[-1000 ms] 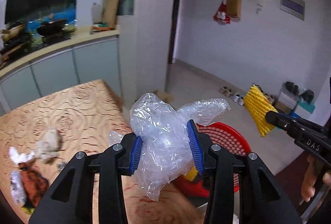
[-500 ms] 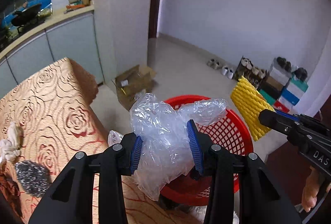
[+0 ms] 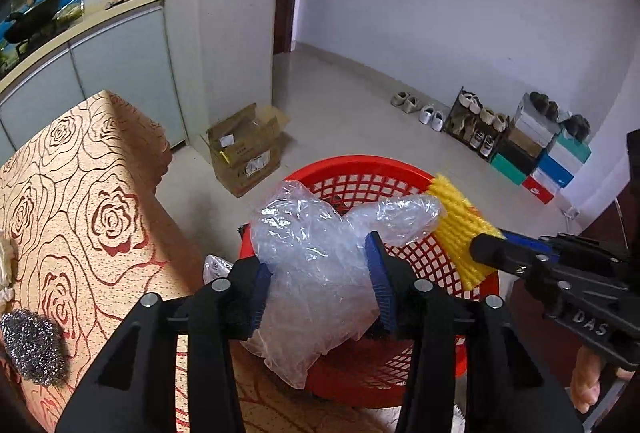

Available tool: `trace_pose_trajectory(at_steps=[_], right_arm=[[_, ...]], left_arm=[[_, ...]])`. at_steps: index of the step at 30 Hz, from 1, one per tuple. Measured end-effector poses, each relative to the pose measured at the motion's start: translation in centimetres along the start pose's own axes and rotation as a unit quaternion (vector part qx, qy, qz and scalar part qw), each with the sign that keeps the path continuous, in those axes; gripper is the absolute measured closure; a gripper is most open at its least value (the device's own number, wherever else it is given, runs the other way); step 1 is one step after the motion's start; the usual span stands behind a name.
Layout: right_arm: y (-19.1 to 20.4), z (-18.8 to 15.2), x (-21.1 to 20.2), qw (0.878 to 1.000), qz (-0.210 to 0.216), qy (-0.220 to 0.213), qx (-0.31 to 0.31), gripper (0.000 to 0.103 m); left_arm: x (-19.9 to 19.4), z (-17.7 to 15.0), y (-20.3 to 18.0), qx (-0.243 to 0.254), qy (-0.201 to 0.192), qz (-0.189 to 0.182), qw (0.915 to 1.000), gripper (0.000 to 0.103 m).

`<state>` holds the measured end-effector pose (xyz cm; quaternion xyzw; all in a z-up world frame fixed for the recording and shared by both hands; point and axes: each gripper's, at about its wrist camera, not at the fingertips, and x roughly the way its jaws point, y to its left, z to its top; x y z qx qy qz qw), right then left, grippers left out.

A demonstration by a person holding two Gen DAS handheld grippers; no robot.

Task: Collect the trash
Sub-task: 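Open both tools to drop the plastic bag and foam net into the basket, then move both open tools back over the remaining trash on the table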

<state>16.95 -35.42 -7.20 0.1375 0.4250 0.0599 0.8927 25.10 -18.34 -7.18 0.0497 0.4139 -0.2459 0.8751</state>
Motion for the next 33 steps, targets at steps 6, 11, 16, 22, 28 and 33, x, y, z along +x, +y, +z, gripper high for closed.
trace_pose_trajectory(at_steps=[6, 11, 16, 22, 28, 33], right_arm=[[-0.5, 0.0, 0.3, 1.0, -0.001, 0.005, 0.011, 0.089], [-0.7, 0.1, -0.4, 1.0, 0.0, -0.001, 0.017, 0.077], [-0.6, 0.2, -1.3, 1.0, 0.002, -0.012, 0.015, 0.07], [0.4, 0.3, -2.5, 1.0, -0.002, -0.028, 0.003, 0.07], [2.0, 0.7, -3.8, 0.998, -0.006, -0.052, -0.017, 0.07], [3.3, 0.9, -4.4, 0.998, -0.004, -0.061, -0.03, 0.07]], left_arm=[[-0.4, 0.1, -0.2, 0.005, -0.012, -0.006, 0.9999, 0.04], [-1.4, 0.2, 0.2, 0.005, -0.019, 0.002, 0.9998, 0.037], [-3.1, 0.3, 1.1, 0.002, -0.038, 0.019, 0.9991, 0.034], [-5.3, 0.2, 1.7, -0.007, -0.059, 0.031, 0.9977, 0.034], [-7.6, -0.1, 2.4, -0.015, -0.08, 0.046, 0.9956, 0.034], [-9.6, -0.8, 3.4, -0.029, -0.095, 0.056, 0.9934, 0.034]])
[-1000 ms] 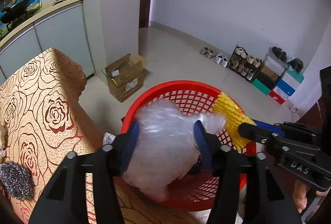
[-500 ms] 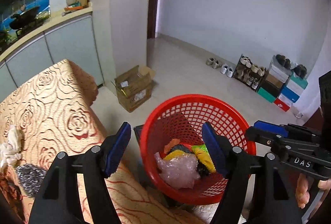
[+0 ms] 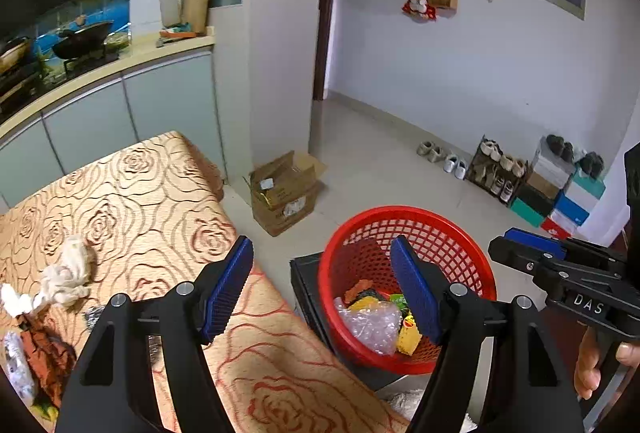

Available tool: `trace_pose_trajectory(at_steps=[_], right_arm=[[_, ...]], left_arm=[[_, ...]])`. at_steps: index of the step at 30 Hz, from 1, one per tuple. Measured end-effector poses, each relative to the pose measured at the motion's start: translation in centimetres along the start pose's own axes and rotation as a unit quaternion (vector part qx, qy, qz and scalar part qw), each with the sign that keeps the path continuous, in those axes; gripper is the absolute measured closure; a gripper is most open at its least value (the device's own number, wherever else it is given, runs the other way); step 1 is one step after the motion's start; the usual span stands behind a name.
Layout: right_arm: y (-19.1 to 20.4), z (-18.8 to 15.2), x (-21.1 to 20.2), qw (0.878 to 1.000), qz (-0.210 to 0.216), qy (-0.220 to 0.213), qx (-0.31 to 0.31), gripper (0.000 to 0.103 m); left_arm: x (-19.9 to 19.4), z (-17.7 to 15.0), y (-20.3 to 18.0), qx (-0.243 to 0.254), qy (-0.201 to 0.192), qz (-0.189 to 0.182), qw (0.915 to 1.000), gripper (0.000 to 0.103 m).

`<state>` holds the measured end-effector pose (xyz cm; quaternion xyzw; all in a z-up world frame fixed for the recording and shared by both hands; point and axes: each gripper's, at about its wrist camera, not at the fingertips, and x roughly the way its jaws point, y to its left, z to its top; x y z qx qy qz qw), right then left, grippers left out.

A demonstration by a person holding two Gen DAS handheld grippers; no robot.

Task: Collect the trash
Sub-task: 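Move both open tools back over the remaining trash on the table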

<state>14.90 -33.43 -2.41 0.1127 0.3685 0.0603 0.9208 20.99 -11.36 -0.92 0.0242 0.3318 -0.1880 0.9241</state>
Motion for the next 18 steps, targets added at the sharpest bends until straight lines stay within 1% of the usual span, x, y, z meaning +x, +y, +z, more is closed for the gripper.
trace_pose_trajectory(at_steps=[4, 6, 8, 10, 18], right_arm=[[1.0, 0.1, -0.3, 1.0, 0.004, -0.006, -0.007, 0.07], [1.7, 0.2, -0.5, 1.0, 0.008, -0.009, -0.012, 0.068], [2.4, 0.3, -0.6, 1.0, 0.011, -0.012, -0.015, 0.056], [3.4, 0.3, -0.7, 0.999, 0.013, -0.018, -0.024, 0.052], [8.0, 0.3, -0.2, 0.997, 0.048, -0.013, -0.06, 0.052]], left_arm=[[-1.4, -0.1, 1.2, -0.011, -0.008, 0.011, 0.9998, 0.034], [-2.3, -0.2, 2.0, -0.018, -0.015, 0.021, 0.9995, 0.034], [-3.3, -0.4, 3.1, -0.029, -0.022, 0.031, 0.9989, 0.032], [-4.3, -0.6, 4.3, -0.041, -0.028, 0.038, 0.998, 0.03], [-8.3, -2.4, 9.4, -0.084, -0.04, 0.09, 0.9916, 0.029]])
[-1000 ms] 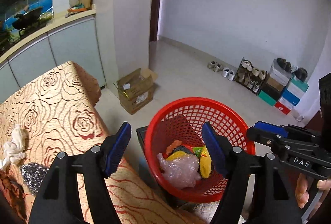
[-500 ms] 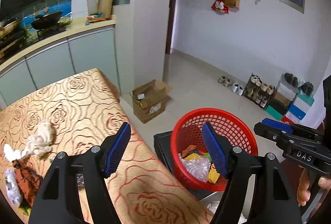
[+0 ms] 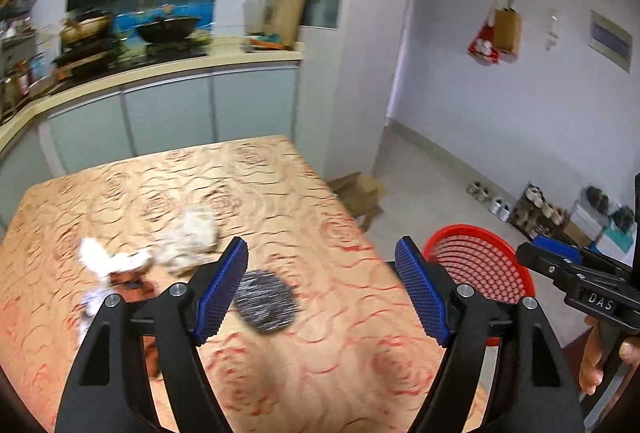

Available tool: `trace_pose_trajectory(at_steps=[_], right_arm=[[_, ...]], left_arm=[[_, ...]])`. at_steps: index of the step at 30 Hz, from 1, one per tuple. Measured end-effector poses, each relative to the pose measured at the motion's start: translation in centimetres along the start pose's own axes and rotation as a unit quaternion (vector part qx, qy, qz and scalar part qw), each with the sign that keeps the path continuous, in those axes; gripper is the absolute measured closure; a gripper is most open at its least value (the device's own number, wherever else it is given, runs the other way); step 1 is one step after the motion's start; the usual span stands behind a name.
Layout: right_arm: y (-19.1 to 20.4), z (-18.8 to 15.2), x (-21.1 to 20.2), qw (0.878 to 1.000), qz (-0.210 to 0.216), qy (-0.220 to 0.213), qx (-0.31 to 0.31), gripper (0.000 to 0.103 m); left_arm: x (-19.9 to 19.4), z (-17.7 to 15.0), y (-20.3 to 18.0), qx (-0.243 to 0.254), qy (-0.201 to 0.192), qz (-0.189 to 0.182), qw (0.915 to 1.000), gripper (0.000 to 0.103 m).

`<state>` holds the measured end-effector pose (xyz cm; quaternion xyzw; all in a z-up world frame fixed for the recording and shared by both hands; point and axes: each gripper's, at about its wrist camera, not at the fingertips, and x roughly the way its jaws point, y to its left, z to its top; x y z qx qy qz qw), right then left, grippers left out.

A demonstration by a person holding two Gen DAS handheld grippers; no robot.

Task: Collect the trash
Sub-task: 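Move both open tools back over the remaining trash on the table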

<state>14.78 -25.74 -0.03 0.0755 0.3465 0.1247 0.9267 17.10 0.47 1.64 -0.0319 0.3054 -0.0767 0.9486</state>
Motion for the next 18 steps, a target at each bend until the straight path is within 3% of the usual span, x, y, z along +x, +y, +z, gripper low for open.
trace_pose_trajectory(at_steps=[7, 18], right_arm=[[4.3, 0.1, 0.7, 0.999, 0.031, 0.005, -0.028, 0.048], [9.6, 0.0, 2.0, 0.995, 0.072, 0.018, -0.063, 0.047]], left_arm=[[-2.8, -0.5, 5.5, -0.031, -0.009, 0.051, 0.9982, 0.029], [-7.0, -1.4, 14.2, -0.097, -0.029, 0.125, 0.9869, 0.028]])
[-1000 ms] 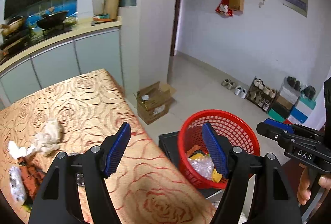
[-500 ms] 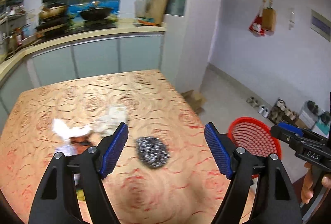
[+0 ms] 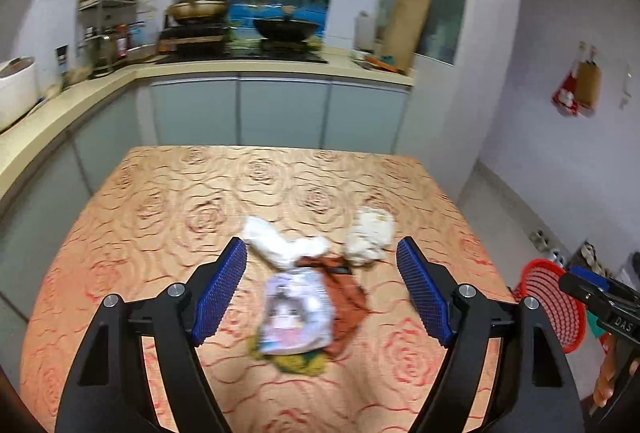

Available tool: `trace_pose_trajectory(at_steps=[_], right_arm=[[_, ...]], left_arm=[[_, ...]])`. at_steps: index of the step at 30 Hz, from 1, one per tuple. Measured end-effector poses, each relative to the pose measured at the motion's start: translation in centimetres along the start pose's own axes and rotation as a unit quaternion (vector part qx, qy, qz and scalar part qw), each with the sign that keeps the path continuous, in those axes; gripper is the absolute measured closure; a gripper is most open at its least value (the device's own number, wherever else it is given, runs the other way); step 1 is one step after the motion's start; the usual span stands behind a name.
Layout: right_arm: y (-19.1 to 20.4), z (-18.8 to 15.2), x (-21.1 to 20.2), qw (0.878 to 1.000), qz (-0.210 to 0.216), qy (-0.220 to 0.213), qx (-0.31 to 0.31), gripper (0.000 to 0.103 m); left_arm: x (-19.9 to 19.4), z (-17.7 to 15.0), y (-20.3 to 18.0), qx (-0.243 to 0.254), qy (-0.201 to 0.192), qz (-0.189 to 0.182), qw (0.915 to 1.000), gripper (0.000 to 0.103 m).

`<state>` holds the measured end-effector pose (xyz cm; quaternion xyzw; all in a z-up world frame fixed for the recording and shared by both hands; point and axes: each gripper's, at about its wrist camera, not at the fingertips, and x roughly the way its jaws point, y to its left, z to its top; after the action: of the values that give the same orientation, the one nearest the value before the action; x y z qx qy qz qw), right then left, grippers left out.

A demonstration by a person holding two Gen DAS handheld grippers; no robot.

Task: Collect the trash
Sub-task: 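Move both open tools back over the remaining trash on the table, then grasp the printed snack bag with the left tool while the right tool grasps the steel wool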

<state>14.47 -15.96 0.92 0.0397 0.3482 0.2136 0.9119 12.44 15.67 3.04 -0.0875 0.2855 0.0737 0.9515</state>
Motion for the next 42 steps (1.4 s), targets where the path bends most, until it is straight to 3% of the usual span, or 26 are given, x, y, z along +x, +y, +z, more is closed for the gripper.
trace_pose_trajectory(at_steps=[15, 19, 23, 42], right_arm=[[3.8, 0.5, 2.1, 0.999, 0.022, 0.008, -0.029, 0.047], [4.3, 0.5, 2.7, 0.999, 0.026, 0.011, -0.032, 0.045], [4.6, 0.4, 3.0, 0.999, 0.024, 0.009, -0.032, 0.036], [3.3, 0.0, 5.9, 0.999, 0.012, 0.034, -0.019, 0.036]], left_arm=[[-0.8, -2.0, 3.5, -0.014, 0.004, 0.045, 0.9989, 0.028], [-0.1, -3.0, 3.3, -0.011, 0.013, 0.038, 0.9991, 0.027], [0.9, -4.0, 2.3, 0.004, 0.025, 0.031, 0.9992, 0.026], [6.7, -5.6, 1.5, 0.001, 0.076, 0.001, 0.9971, 0.027]])
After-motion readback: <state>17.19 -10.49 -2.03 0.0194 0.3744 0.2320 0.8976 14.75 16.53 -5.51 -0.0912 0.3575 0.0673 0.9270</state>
